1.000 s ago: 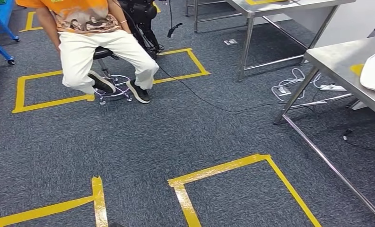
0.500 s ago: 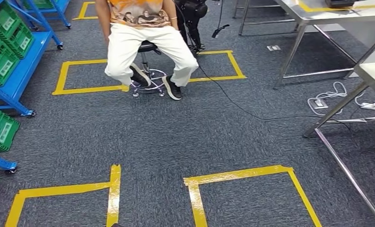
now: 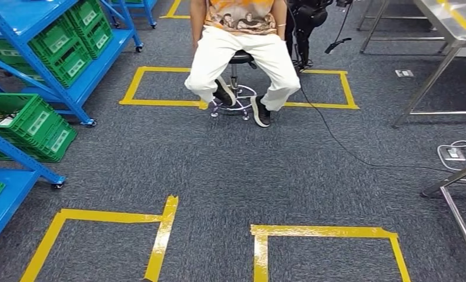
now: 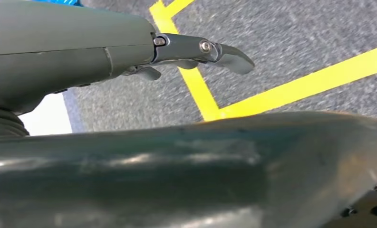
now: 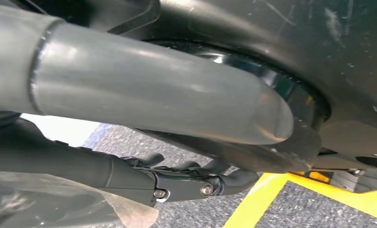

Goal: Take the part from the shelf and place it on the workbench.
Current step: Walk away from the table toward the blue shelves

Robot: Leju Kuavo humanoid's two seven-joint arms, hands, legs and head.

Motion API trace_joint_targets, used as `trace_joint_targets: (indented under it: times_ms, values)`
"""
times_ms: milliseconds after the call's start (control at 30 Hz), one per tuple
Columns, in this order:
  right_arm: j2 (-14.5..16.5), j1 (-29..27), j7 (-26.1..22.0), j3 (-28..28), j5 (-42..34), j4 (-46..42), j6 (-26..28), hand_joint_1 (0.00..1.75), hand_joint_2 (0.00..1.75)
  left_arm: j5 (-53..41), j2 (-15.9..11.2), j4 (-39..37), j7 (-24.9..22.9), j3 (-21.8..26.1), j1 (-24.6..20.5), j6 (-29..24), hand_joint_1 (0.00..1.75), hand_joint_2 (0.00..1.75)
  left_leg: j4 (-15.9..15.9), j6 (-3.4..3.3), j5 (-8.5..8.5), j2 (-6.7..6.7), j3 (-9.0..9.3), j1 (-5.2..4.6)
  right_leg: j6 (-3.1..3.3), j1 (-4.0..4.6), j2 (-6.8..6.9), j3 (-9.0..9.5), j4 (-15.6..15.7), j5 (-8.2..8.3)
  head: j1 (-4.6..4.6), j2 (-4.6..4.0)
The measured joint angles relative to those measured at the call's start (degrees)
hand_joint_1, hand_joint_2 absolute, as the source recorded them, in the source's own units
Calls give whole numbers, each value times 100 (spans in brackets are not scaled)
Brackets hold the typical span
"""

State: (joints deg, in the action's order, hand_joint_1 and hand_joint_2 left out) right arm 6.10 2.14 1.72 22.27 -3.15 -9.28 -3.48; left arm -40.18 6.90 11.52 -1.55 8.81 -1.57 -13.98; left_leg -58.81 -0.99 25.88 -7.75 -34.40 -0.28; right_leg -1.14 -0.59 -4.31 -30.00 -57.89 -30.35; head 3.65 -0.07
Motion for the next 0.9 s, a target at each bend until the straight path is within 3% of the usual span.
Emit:
trace_joint_targets:
  times_ms: [33,100,167,233,267,300,333,367,433,467,533,567,600,667,700,733,767,833,900]
  values:
    - [3,3,0,1,1,-1,-7,0,0,3,-2,-2,-1,0,16,2,0,0,-18,31,9,18,-20,1,37,-3,70,22,22,20,-3,0]
    - [8,-9,3,1,3,-3,-11,0,0,15,-3,-6,-4,0,25,9,0,0,-320,89,207,288,-155,-11,107,-12,241,51,72,51,-45,0]
    - [8,-33,7,1,5,-2,-11,0,0,31,-2,-7,-7,0,11,15,0,0,-1033,139,587,621,-465,3,142,6,431,68,86,41,-80,0]
    - [4,-45,11,1,5,3,-11,0,0,38,-2,-7,-7,0,12,16,0,0,-1584,174,767,712,-701,37,154,23,615,79,85,17,-81,0]
    - [2,-47,14,1,5,6,-11,0,0,38,-2,-7,-7,0,21,18,0,0,-1579,183,703,731,-686,50,153,26,696,92,84,2,-81,0]
    - [1,-51,18,1,5,8,-11,0,0,38,-3,-7,-7,0,29,19,0,0,-1350,185,541,761,-560,59,149,28,769,112,84,-14,-81,0]
    - [0,-55,20,1,5,9,-11,0,0,38,-4,-7,-7,1,33,19,0,0,-961,177,335,838,-356,61,137,30,838,140,84,-36,-83,0]
    - [-2,-62,23,1,5,11,-11,0,0,38,-4,-7,-7,1,28,20,0,0,-572,161,197,996,-157,34,113,46,899,156,81,-63,-85,0]
    - [-7,-78,28,1,5,18,-14,0,0,38,-3,-7,-7,1,3,24,0,0,-96,88,100,1237,65,-19,50,84,1014,189,75,-114,-82,0]
    - [-10,-83,32,1,5,21,-17,0,0,37,-2,-7,-7,1,-4,28,0,0,-54,50,136,1276,70,-46,21,102,1074,198,78,-132,-80,0]
    - [-15,-87,45,1,5,24,-23,0,0,36,-1,-7,-7,2,6,35,0,0,-27,-22,129,1138,59,-36,-31,107,1180,239,90,-168,-73,0]
    - [-20,-86,50,1,5,24,-29,0,0,34,-2,-7,-8,2,14,37,0,0,-12,-52,123,1066,67,-22,-59,100,1118,224,37,-227,-65,0]
    - [-25,-78,49,1,5,23,-38,0,0,32,-2,-7,-9,3,17,38,0,0,5,-83,112,995,75,-7,-84,94,980,148,-134,-345,-49,0]
    - [-30,-49,34,1,5,22,-66,0,0,25,1,-7,-10,4,5,43,0,0,14,-129,106,863,81,6,-101,85,607,-203,-834,-687,-17,0]
    - [-30,-32,25,1,4,21,-75,0,0,21,4,-7,-11,4,-4,46,0,0,13,-144,105,790,82,2,-95,89,498,-420,-1243,-829,-12,0]
    - [-30,-21,21,1,4,21,-83,0,0,20,7,-7,-11,4,-9,48,0,0,12,-151,106,705,89,-4,-84,95,448,-582,-1517,-867,-12,0]
    - [-31,-12,19,1,3,21,-86,0,0,20,9,-7,-11,5,-11,50,0,0,10,-152,107,610,100,-8,-70,100,425,-656,-1592,-791,-11,0]
    - [-31,4,22,1,3,21,-89,0,0,20,9,-7,-11,6,-9,51,0,0,6,-152,108,456,121,-12,-48,100,399,-585,-1307,-477,-13,0]
    - [-31,8,25,1,3,21,-90,0,0,20,9,-7,-11,7,-8,52,0,0,5,-151,108,400,129,-12,-41,96,383,-503,-1086,-317,-13,0]
